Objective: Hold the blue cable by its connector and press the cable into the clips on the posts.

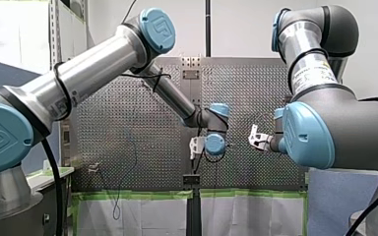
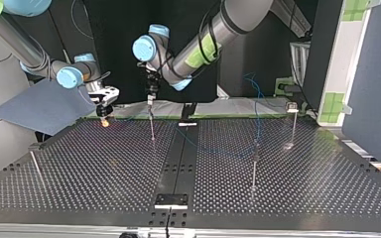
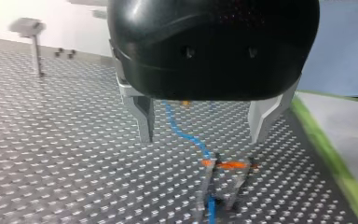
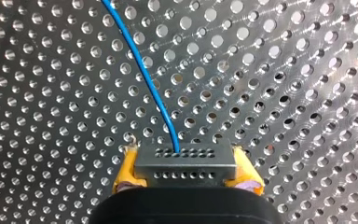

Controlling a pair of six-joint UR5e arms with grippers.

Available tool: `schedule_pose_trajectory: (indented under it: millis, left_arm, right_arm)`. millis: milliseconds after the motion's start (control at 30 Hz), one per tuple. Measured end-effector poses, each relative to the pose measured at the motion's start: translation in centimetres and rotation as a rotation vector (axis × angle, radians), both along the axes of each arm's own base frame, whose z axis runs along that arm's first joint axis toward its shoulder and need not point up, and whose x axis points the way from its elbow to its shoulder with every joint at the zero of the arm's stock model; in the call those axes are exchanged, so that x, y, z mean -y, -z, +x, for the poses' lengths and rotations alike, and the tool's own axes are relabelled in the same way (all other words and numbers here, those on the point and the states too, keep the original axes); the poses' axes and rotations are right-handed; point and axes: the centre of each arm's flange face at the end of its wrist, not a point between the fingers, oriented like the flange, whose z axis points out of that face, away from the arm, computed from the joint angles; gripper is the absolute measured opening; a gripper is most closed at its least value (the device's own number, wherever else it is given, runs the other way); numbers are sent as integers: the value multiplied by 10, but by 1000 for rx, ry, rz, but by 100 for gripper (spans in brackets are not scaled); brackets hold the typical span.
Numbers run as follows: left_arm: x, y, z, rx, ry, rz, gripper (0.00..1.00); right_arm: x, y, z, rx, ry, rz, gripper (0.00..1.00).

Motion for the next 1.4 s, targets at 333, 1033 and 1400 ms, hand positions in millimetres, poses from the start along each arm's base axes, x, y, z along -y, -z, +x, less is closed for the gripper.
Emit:
schedule_pose_trajectory:
  millis: [333, 1033, 1400]
  left_arm:
    - [-12, -36, -12, 50, -12, -119, 100]
    - [-44, -109, -55, 182, -44, -294, 100]
    - [-71, -142, -66, 242, -36, -406, 100]
  right_arm:
    - [1, 0, -2, -4, 3, -2, 0]
    - [1, 0, -4, -5, 6, -1, 0]
    - [1, 1, -4, -7, 7, 0, 0]
